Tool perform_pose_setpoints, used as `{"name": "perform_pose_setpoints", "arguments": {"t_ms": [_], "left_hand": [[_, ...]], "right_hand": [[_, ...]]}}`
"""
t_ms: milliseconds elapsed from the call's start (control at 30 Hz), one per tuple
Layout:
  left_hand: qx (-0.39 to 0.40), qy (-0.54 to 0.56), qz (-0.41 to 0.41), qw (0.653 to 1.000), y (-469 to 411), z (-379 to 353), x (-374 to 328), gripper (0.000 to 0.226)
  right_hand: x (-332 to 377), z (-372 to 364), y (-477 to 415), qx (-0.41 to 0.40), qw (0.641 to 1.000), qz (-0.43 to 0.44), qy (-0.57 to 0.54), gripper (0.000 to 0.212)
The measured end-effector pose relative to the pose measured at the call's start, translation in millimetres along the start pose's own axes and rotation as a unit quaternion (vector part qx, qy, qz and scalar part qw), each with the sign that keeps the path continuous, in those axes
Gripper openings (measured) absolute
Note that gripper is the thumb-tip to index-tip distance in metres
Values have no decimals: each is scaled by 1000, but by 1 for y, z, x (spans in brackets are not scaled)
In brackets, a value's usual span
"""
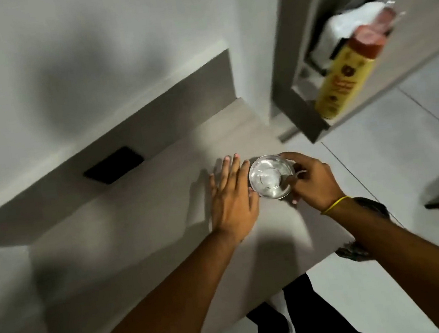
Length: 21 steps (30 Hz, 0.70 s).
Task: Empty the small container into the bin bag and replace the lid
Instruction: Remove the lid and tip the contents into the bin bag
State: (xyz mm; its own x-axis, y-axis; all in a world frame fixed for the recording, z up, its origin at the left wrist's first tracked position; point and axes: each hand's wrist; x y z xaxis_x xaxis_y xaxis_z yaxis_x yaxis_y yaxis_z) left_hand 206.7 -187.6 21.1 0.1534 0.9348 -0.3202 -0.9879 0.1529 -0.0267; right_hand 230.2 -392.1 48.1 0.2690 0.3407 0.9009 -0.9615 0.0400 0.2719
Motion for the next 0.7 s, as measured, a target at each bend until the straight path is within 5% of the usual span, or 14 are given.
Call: {"name": "perform_pose_setpoints", "arguments": {"t_ms": [267, 467, 600, 700], "left_hand": [[173, 44, -171, 969, -36, -91, -175, 80], [268, 58, -265, 924, 14, -175, -266, 78], [303, 48, -288, 907, 53, -233, -285, 79], [344, 5, -279, 896, 68, -274, -267, 78]], "right_hand": [[-130, 168, 30, -170, 980, -98, -34, 62], [-254, 213, 79, -246, 955, -162, -33, 71], [-322, 203, 84, -252, 955, -123, 94, 85], [-372, 187, 75, -168, 952, -86, 241, 83]]}}
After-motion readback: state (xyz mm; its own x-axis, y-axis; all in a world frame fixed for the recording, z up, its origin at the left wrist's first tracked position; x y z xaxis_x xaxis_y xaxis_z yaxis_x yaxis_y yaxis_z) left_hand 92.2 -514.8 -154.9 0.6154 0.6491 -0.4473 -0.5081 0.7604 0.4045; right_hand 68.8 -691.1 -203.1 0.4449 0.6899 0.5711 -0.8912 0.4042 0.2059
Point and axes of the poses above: each hand's wrist, its own y-axis away from the middle knuckle, its own z-axis out of the back of the hand, x = y × z, and after that the axes turned 5 degrees about -y, right-handed
